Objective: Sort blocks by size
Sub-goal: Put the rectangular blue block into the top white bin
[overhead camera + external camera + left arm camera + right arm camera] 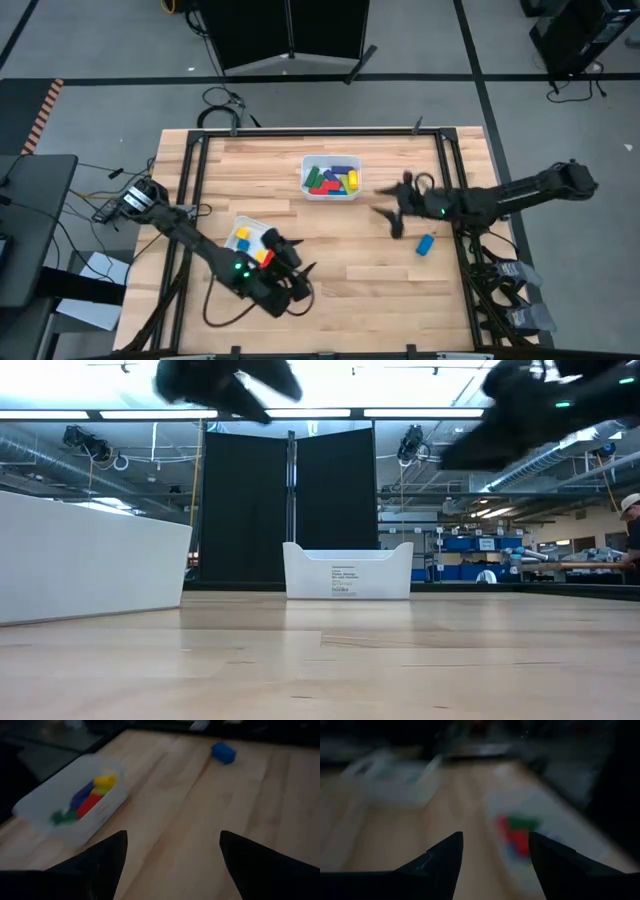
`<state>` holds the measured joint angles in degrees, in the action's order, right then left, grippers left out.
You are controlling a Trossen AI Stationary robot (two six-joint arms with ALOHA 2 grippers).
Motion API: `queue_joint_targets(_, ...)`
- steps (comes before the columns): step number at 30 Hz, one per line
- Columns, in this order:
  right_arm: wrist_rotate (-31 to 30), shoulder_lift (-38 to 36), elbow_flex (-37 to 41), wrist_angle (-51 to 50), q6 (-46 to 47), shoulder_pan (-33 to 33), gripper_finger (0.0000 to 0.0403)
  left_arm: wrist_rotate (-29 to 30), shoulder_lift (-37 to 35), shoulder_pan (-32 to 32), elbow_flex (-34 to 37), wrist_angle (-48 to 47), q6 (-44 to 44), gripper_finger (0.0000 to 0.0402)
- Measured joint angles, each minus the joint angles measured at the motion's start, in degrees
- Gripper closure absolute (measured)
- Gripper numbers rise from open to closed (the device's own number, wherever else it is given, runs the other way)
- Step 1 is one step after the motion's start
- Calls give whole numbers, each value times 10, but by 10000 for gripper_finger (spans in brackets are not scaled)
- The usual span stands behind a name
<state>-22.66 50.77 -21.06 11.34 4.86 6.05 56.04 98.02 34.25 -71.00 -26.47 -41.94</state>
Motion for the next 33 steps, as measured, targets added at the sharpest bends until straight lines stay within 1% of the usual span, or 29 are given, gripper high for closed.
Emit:
queue_joint_targets(2,5,-32,-3,-106,23,50,167,-10,3,-16,0,47,62,77)
queue_joint_targets(6,13,-57,-41,-278,78,152,167,-45,3,-52,0,121,166,77)
queue_joint_targets(10,13,-38,-107,-439,102,236,167,-87,3,-93,0,188,249,77)
queue_joint_targets(14,14,7,-172,-589,130,282,164,-137,3,-127,0,245,296,77)
queue_joint_targets(16,19,31,-184,-597,146,292,159,-144,3,-137,0,265,311,77)
queue_joint_targets(17,38,44,-185,-601,147,294,156,-147,3,-140,0,274,317,77)
queue_joint_targets(19,66,77,-188,-643,159,295,149,-148,3,-143,0,288,334,77)
queue_joint_targets(22,75,132,-196,-696,203,292,139,-148,3,-144,0,311,355,77)
queue_joint_targets(25,105,183,-209,-735,209,286,131,-148,3,-144,0,318,356,77)
queue_joint_targets(29,136,232,-231,-752,141,273,123,-148,3,-144,0,318,353,77)
queue_joint_targets(33,190,274,-240,-757,69,250,119,-148,3,-143,0,320,349,77)
